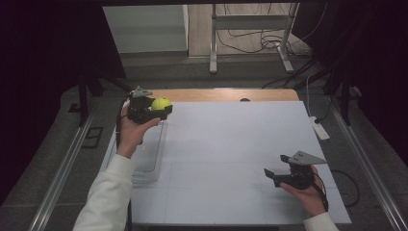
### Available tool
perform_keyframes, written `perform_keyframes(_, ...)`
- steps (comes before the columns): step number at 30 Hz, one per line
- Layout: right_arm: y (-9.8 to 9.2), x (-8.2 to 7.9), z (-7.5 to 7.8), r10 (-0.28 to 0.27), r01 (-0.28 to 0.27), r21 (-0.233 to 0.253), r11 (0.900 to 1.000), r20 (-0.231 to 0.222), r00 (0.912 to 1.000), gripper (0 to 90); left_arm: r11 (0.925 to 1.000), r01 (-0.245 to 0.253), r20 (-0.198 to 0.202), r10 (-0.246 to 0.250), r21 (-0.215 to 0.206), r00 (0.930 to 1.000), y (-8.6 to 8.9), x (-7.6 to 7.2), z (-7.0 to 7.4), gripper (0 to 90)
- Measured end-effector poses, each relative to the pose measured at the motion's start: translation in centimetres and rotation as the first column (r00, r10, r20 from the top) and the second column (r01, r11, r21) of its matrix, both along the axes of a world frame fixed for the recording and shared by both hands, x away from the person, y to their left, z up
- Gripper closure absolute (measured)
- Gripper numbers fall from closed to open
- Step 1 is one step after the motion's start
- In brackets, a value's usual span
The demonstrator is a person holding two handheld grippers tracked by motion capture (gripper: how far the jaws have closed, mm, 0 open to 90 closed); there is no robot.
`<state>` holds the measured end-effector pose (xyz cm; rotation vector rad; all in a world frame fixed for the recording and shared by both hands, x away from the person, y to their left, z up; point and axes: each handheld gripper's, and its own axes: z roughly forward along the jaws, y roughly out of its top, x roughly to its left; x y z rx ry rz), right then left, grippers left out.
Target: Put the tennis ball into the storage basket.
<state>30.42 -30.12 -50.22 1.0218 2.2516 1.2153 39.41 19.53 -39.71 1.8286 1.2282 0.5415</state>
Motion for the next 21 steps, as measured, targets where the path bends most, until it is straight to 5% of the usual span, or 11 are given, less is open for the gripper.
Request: perform_keyframes(21, 0.0, 0.0, 0.0, -0.003, 0.003, -0.001, 1.0, -0.002, 1.0, 14.3, 0.9986, -0.052, -0.009, 0.052, 0.0, 0.9986, 1.9, 0.2, -0.3, 26.4)
